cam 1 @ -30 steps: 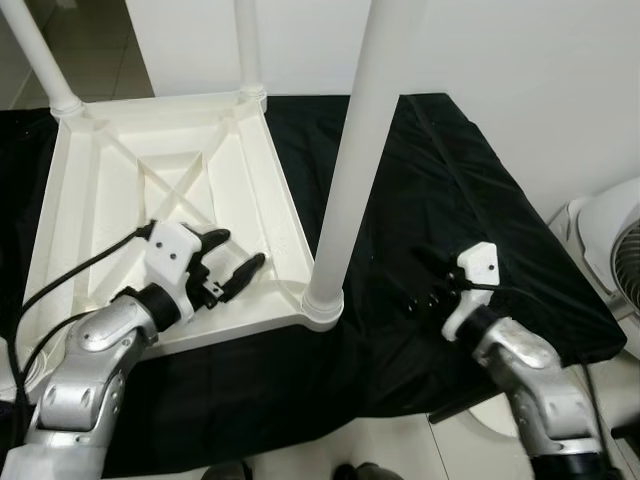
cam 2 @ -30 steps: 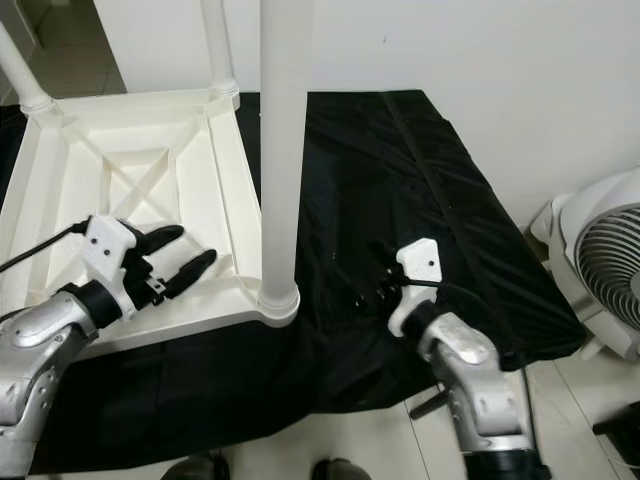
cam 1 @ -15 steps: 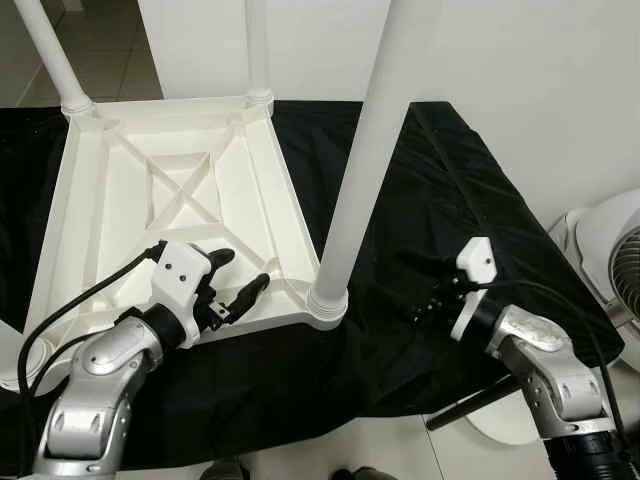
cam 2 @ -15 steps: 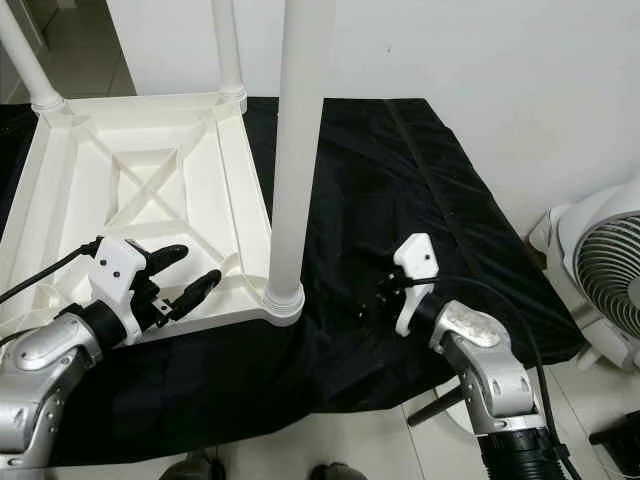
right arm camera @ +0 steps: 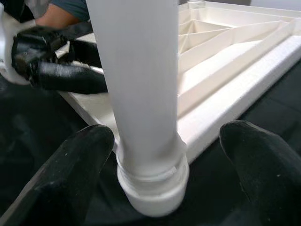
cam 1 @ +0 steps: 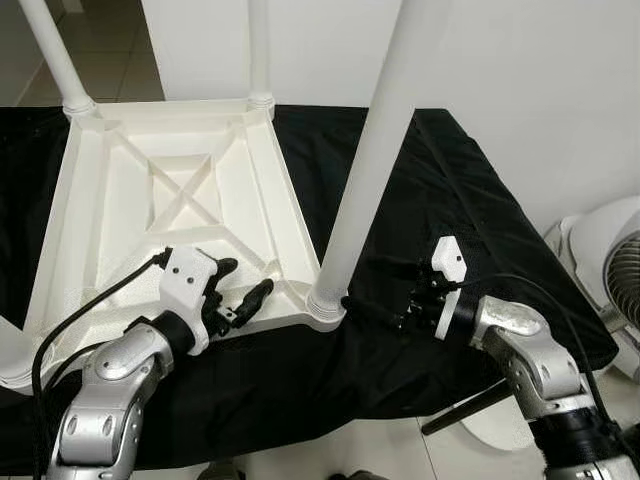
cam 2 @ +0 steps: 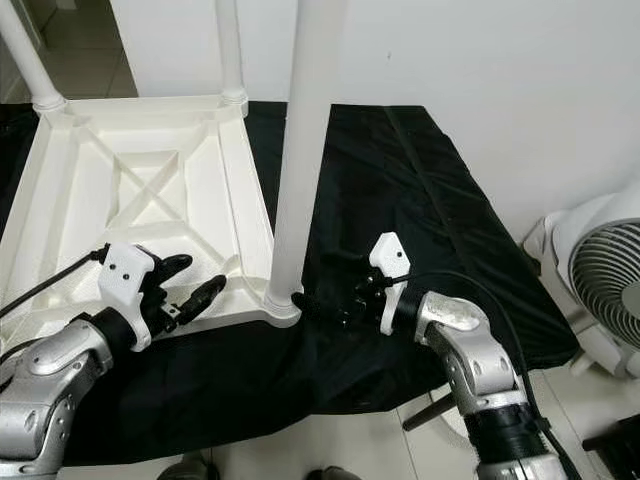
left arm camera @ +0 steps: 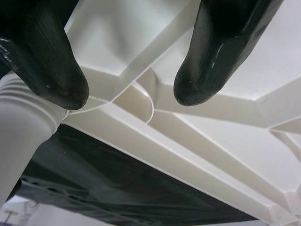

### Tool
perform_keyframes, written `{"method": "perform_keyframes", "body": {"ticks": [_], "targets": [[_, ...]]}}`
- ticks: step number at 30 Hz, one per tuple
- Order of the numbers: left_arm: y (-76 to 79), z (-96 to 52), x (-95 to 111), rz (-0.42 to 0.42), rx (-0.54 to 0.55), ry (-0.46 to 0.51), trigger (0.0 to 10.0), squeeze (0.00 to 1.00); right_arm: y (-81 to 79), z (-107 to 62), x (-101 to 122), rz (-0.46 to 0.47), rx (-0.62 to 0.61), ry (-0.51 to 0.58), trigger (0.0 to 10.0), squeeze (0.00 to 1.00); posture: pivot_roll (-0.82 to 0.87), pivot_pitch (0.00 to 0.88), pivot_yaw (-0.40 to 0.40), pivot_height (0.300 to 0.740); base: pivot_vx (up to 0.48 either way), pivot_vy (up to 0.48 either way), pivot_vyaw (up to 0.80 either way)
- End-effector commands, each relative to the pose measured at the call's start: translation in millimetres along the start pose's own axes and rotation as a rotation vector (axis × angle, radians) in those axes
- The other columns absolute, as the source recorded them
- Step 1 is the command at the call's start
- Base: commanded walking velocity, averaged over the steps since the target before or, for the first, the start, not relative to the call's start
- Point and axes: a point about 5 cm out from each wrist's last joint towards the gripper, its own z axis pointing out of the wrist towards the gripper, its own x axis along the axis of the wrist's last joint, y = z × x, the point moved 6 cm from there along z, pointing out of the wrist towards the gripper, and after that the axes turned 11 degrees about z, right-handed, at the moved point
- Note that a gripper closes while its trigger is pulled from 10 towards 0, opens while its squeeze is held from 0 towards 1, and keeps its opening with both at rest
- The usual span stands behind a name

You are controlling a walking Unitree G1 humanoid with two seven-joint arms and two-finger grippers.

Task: Building children table

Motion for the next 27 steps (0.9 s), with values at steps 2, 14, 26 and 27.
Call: {"method": "perform_keyframes", "body": {"ticks": [2, 14, 26, 27], "targets": [[-14.9, -1.1, -2, 0.013, 0.211, -0.043, 10.0, 0.00, -2.0, 5.8, -3, -0.002, 0.031, -0.009, 10.0, 0.00, 0.17, 0.037, -0.079, 0.740, 0.000, 0.000, 0.00], [-4.2, 2.2, 5, 0.006, 0.199, -0.033, 10.0, 0.00, 7.1, 33.7, -13, 0.048, 0.018, 0.021, 2.7, 0.00, 0.19, 0.021, -0.103, 0.740, 0.000, 0.000, 0.00], [18.5, -6.9, 17, 0.019, 0.032, 0.032, 10.0, 0.00, 14.5, 35.2, -18, 0.062, -0.010, 0.032, 0.0, 0.00, 0.19, 0.013, -0.116, 0.740, 0.000, 0.000, 0.00], [24.1, -8.7, 19, 0.021, -0.003, 0.040, 10.0, 0.00, 16.2, 35.3, -18, 0.065, -0.027, 0.038, 0.0, 0.00, 0.19, 0.013, -0.116, 0.740, 0.000, 0.000, 0.00]]}}
